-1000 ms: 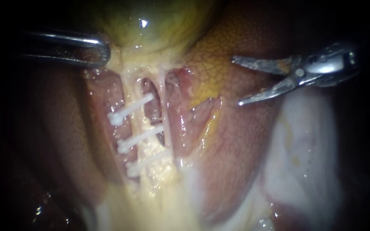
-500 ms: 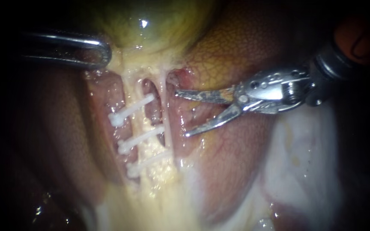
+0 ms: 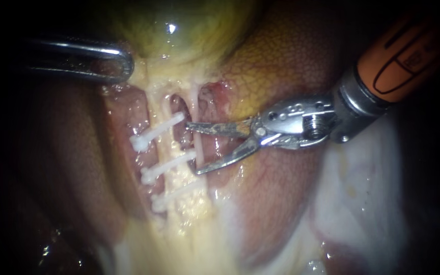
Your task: Go to the cutting position left tube
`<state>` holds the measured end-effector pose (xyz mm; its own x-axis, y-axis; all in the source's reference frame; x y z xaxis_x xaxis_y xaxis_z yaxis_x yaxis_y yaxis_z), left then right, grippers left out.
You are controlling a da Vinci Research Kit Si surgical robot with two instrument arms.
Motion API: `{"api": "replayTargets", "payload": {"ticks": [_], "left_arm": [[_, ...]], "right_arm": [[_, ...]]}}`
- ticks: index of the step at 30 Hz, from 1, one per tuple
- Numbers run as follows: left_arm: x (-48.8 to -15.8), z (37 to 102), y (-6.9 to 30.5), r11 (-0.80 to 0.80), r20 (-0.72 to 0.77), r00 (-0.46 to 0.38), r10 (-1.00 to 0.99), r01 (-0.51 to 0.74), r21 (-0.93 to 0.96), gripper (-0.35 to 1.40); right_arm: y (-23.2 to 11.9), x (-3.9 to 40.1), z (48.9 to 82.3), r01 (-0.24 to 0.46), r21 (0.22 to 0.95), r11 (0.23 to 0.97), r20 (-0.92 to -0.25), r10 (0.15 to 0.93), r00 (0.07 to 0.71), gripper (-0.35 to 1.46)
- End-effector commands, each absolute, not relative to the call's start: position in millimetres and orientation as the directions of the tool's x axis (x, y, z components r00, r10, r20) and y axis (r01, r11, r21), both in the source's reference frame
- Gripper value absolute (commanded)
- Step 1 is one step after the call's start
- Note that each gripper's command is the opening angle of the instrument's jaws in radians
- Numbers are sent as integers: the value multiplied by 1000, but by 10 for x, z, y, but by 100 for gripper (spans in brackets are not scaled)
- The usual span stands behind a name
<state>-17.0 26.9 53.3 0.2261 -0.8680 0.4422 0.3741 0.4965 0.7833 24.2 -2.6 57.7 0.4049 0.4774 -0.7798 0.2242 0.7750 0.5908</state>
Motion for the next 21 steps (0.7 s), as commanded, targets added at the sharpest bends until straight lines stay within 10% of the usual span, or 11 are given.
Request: {"api": "replayTargets", "payload": {"ticks": [1, 21], "left_arm": [[-170, 533, 269, 497, 442, 226, -868, 374, 783, -35], [-171, 534, 268, 497, 443, 226, -868, 375, 782, -35]], "right_arm": [[-24, 243, 579, 224, 593, 774, -779, 479, 406, 126], [-18, 290, 585, 356, 656, 665, -754, 561, 343, 121]]}}
